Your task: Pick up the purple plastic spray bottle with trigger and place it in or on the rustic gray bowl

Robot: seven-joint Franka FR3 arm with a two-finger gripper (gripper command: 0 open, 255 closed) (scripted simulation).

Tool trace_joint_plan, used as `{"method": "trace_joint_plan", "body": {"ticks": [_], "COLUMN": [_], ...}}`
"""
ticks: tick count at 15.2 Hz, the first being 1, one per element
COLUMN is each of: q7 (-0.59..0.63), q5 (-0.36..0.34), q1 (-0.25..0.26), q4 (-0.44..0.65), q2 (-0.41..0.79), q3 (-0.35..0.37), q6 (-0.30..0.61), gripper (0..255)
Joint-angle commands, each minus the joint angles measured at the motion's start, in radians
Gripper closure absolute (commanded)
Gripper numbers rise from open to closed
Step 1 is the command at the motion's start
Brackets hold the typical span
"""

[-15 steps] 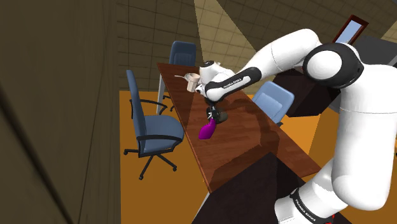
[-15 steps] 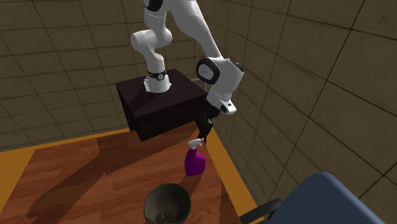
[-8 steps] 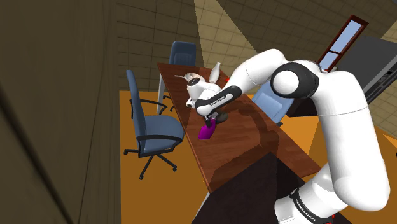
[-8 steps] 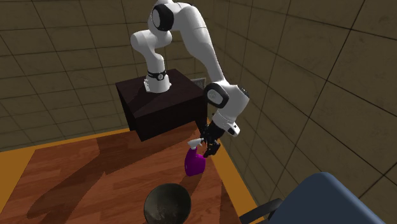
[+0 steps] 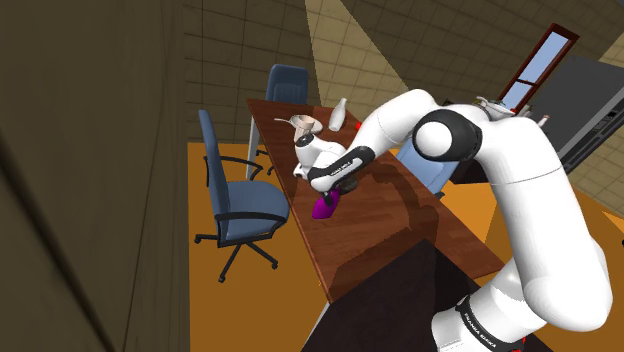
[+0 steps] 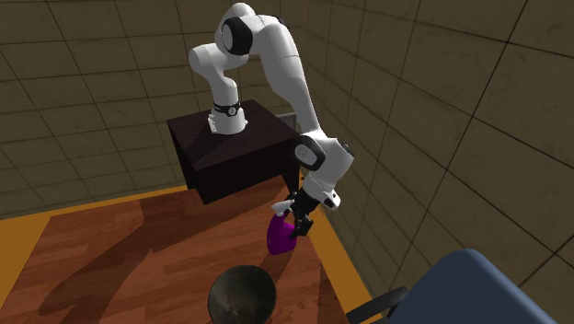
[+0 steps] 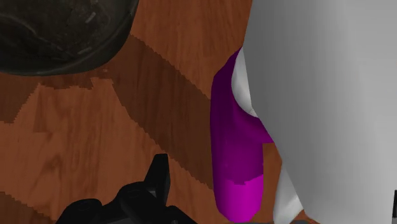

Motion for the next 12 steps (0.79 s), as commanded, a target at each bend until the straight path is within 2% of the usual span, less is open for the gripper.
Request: {"method": "trace_joint_plan", "body": {"ticks": [1, 8, 9, 12], "q7": [0.004, 0.004, 0.004, 0.004], "q5": [-0.003, -0.003, -0.003, -0.003], "q1": [-0.002, -0.002, -0.002, -0.002], "q4": [0.004, 0.004, 0.004, 0.004], "q2": [0.015, 0.015, 0.015, 0.015], "q3": [-0.003, -0.003, -0.003, -0.003], "q6": [0.012, 0.012, 0.012, 0.012], "gripper": [0, 0, 255, 255]}}
